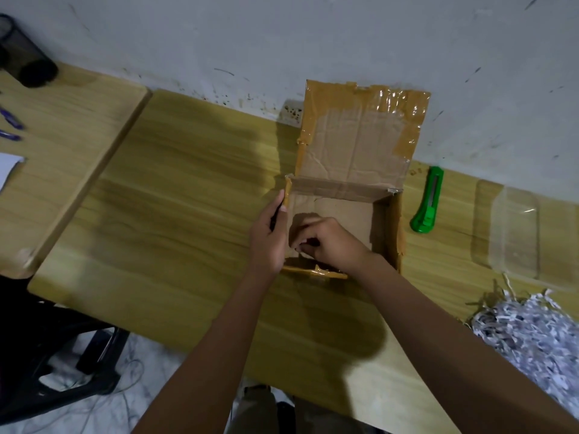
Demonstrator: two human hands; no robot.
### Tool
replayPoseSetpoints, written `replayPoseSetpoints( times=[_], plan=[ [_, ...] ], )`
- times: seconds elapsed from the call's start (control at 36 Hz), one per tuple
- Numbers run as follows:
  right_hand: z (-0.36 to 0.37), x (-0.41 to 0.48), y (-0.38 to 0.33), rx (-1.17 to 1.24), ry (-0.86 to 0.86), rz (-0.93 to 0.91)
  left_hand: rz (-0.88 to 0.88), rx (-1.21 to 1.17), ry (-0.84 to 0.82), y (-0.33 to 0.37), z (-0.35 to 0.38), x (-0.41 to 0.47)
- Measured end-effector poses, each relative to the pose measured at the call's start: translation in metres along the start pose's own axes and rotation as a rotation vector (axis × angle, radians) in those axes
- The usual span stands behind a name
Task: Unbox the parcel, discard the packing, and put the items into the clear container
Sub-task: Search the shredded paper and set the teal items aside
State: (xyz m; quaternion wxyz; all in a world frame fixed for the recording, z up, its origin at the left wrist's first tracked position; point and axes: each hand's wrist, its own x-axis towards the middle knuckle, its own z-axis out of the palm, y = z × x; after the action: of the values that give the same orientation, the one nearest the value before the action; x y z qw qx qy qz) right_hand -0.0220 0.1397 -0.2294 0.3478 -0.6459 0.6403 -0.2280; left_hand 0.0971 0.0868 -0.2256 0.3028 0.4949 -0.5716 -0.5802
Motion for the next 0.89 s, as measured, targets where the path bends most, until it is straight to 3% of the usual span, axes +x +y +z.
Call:
replayPoseSetpoints(
  times=[0.33,0.61,0.75,0.89],
  plan=[
    [-0.015,-0.025,0.015,-0.017,0.040,0.112,-0.073,-0.010,0.015,0.012,0.001,-0.009],
    [-0.021,-0.035,0.007,0.152,0.334,0.430,-0.011,0.064,0.146,0.011,0.002,-0.010],
    [-0.023,-0.041,-0.003,0.105,0.439,0.467,-0.037,-0.118,0.167,0.012,-0.003,-0.008],
    [-0.021,-0.047,-0.009,0.097,0.553,0.476,0.023,-0.095,0.184,0.024,-0.009,-0.009]
  ],
)
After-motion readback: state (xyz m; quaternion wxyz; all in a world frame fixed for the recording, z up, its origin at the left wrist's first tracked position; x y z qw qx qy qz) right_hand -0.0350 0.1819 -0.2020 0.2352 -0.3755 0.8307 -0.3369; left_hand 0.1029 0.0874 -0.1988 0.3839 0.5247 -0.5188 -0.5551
